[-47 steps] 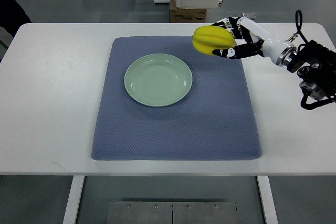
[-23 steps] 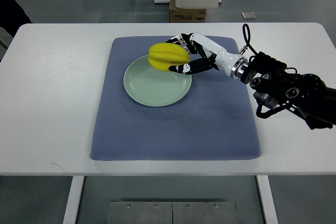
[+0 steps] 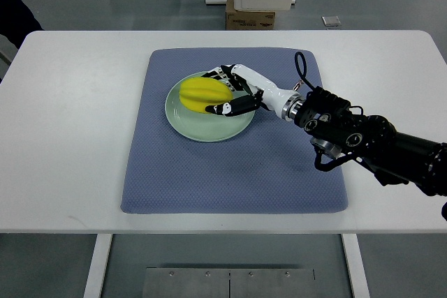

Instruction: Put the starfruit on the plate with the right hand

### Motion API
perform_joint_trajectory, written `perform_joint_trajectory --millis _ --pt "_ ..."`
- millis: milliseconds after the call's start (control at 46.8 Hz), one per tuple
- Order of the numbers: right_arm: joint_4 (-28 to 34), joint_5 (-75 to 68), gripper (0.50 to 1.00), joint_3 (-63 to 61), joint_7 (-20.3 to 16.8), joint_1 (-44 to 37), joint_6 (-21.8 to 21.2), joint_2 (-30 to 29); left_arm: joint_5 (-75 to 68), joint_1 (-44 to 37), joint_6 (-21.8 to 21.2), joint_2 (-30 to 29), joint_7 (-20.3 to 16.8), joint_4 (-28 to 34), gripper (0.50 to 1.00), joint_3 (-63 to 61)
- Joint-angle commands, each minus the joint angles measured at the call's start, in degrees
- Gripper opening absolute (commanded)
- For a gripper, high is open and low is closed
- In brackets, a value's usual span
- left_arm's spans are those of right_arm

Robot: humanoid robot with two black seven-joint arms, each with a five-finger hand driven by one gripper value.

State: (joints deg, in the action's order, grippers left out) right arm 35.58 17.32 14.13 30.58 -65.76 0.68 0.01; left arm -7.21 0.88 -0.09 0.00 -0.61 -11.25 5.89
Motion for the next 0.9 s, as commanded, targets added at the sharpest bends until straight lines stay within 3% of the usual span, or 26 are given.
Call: perform_joint_trajectory --millis 0,64,278,641,876 --pt "0.0 0.0 0.554 -0.1 0.0 0.4 0.0 0.0 0.0 0.0 0.0 0.0 0.0 0.0 1.000 0.0" --pt "0.0 0.0 0.627 -0.1 0.0 0.5 0.0 0.0 0.0 0.0 0.0 0.0 0.0 0.0 1.000 0.0" --pt "0.0 0.0 0.993 -1.0 0.2 1.0 2.1 0.0 0.0 0.0 0.0 0.0 0.0 0.0 1.000 0.0" --pt "0.3 0.0 1.000 -2.3 0.2 0.5 2.2 0.0 -0.1 0.0 0.0 0.0 0.0 0.0 1.000 0.0" --pt "0.0 -0.1 1.000 -14.0 -0.4 1.2 2.4 0.2 0.0 0.0 0.0 0.0 0.0 0.0 1.000 0.0"
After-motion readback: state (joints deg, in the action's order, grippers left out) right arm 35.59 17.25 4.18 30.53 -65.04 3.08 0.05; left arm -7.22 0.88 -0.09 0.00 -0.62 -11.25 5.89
